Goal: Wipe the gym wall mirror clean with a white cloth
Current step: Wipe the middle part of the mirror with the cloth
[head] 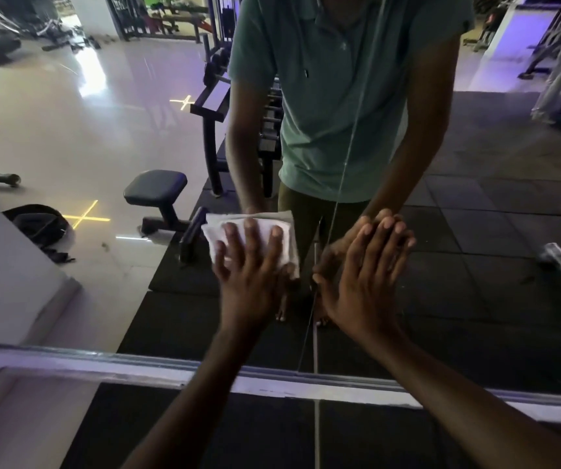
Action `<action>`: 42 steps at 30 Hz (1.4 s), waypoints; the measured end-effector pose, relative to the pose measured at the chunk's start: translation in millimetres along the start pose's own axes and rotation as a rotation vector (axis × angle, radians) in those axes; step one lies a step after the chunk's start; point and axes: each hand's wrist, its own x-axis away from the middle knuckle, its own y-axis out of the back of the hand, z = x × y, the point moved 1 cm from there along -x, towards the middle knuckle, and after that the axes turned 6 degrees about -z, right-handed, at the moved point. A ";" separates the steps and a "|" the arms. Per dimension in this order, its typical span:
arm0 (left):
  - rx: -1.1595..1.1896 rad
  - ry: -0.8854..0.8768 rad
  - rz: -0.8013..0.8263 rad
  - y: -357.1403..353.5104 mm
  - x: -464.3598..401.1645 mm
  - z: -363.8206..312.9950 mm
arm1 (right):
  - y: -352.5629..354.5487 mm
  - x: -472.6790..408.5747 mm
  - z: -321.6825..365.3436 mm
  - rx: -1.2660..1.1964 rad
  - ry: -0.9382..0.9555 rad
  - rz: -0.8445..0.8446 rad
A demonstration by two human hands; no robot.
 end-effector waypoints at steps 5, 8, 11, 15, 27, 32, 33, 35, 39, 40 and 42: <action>0.009 0.332 -0.112 32.6 24.2 98.7 | -0.8 12.4 15.7 -0.007 -0.038 0.061; 0.194 0.591 -0.172 18.9 17.7 65.3 | -11.5 38.3 39.0 -0.060 -0.034 0.112; 0.231 0.611 -0.075 1.9 12.9 7.4 | -22.1 63.6 45.8 -0.043 0.030 0.185; 0.131 0.302 0.001 7.2 31.1 29.7 | -23.1 77.7 44.8 -0.037 0.059 0.237; 0.266 0.222 -0.072 12.4 -52.0 -78.9 | 25.7 18.2 -37.9 0.001 0.259 0.029; 0.094 0.079 -0.291 55.4 -128.4 -51.0 | 71.4 -60.6 -86.1 0.051 0.232 -0.090; 0.106 0.185 -0.315 55.9 -131.6 -63.0 | 77.5 -70.1 -91.2 0.050 0.229 -0.115; 0.160 0.276 -0.302 56.4 -143.5 -108.2 | 90.4 -88.1 -98.4 0.031 0.236 -0.167; 0.021 -0.216 -0.262 91.6 -233.6 -160.9 | 120.0 -136.0 -105.8 -0.004 0.261 -0.255; -0.027 -0.234 -0.308 109.6 -262.8 -157.9 | 130.6 -149.9 -110.3 -0.031 0.242 -0.288; -0.041 -0.107 -0.450 142.9 -310.6 -150.1 | 156.1 -180.4 -121.7 -0.051 0.196 -0.364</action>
